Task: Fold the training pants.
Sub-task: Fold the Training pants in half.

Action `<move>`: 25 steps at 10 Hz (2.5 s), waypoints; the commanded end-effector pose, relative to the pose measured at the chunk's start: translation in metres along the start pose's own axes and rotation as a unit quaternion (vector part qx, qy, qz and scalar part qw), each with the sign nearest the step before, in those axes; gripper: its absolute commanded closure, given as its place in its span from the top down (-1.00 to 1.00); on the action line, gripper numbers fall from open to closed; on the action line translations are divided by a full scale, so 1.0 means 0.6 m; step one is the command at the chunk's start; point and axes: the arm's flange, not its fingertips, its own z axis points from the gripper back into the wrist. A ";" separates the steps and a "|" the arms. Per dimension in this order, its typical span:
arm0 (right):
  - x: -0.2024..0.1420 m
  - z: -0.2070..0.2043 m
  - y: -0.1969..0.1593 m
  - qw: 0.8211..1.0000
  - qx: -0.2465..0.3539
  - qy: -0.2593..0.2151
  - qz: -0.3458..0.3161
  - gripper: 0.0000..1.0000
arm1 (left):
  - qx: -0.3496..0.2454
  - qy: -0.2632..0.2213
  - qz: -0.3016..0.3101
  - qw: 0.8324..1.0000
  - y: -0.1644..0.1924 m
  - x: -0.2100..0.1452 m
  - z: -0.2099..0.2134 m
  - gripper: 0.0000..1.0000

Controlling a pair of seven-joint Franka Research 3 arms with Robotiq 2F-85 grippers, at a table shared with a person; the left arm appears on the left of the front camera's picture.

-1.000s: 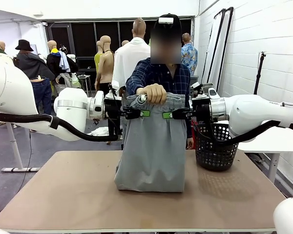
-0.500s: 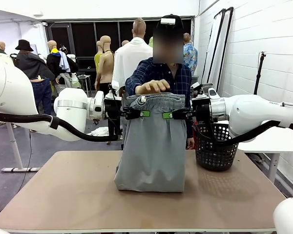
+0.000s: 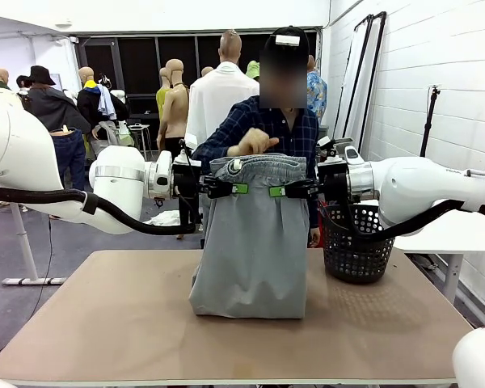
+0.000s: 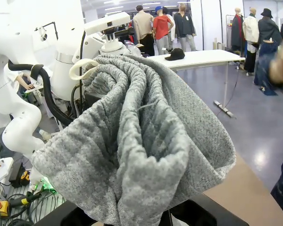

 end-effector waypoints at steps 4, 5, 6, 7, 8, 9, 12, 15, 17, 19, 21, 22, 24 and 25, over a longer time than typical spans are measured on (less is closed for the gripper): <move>0.002 -0.001 0.004 1.000 0.001 -0.002 0.001 -1.00 | 0.002 -0.016 -0.009 1.000 -0.004 -0.003 0.002 -1.00; 0.002 -0.001 0.004 1.000 0.001 -0.002 0.001 -1.00 | 0.002 -0.016 -0.009 1.000 -0.004 -0.003 0.002 -1.00; 0.002 -0.001 0.004 1.000 0.001 -0.002 0.001 -1.00 | 0.002 -0.016 -0.009 1.000 -0.004 -0.003 0.002 -1.00; 0.002 -0.001 0.004 1.000 0.001 -0.002 0.001 -1.00 | 0.002 -0.016 -0.009 1.000 -0.004 -0.003 0.002 -1.00; 0.002 -0.001 0.004 1.000 0.001 -0.002 0.001 -1.00 | 0.002 -0.016 -0.009 1.000 -0.004 -0.003 0.002 -1.00; 0.002 -0.001 0.004 1.000 0.001 -0.002 0.001 -1.00 | 0.002 -0.016 -0.009 1.000 -0.004 -0.003 0.002 -1.00; 0.002 -0.001 0.004 1.000 0.001 -0.002 0.001 -1.00 | 0.002 -0.016 -0.009 1.000 -0.004 -0.003 0.002 -1.00; 0.002 -0.001 0.004 1.000 0.001 -0.002 0.001 -1.00 | 0.002 -0.016 -0.009 1.000 -0.004 -0.003 0.002 -1.00; 0.002 -0.001 0.004 1.000 0.001 -0.002 0.001 -1.00 | 0.002 -0.016 -0.009 1.000 -0.004 -0.003 0.002 -1.00; -0.002 -0.007 0.000 1.000 0.006 0.005 -0.005 -1.00 | -0.001 0.003 0.005 1.000 -0.001 0.001 0.008 -1.00; -0.010 -0.016 0.001 1.000 0.015 0.011 -0.020 -1.00 | 0.005 0.010 0.024 1.000 -0.009 -0.002 0.023 -1.00; -0.017 -0.021 0.003 0.999 0.020 0.016 -0.030 -1.00 | 0.007 0.018 0.039 0.999 -0.017 -0.010 0.029 -1.00; -0.036 -0.031 0.006 0.998 0.029 0.021 -0.047 -1.00 | 0.010 0.022 0.058 0.998 -0.032 -0.024 0.040 -1.00; -0.048 -0.034 0.011 0.998 0.032 0.023 -0.056 -1.00 | 0.009 0.021 0.072 0.997 -0.044 -0.035 0.042 -1.00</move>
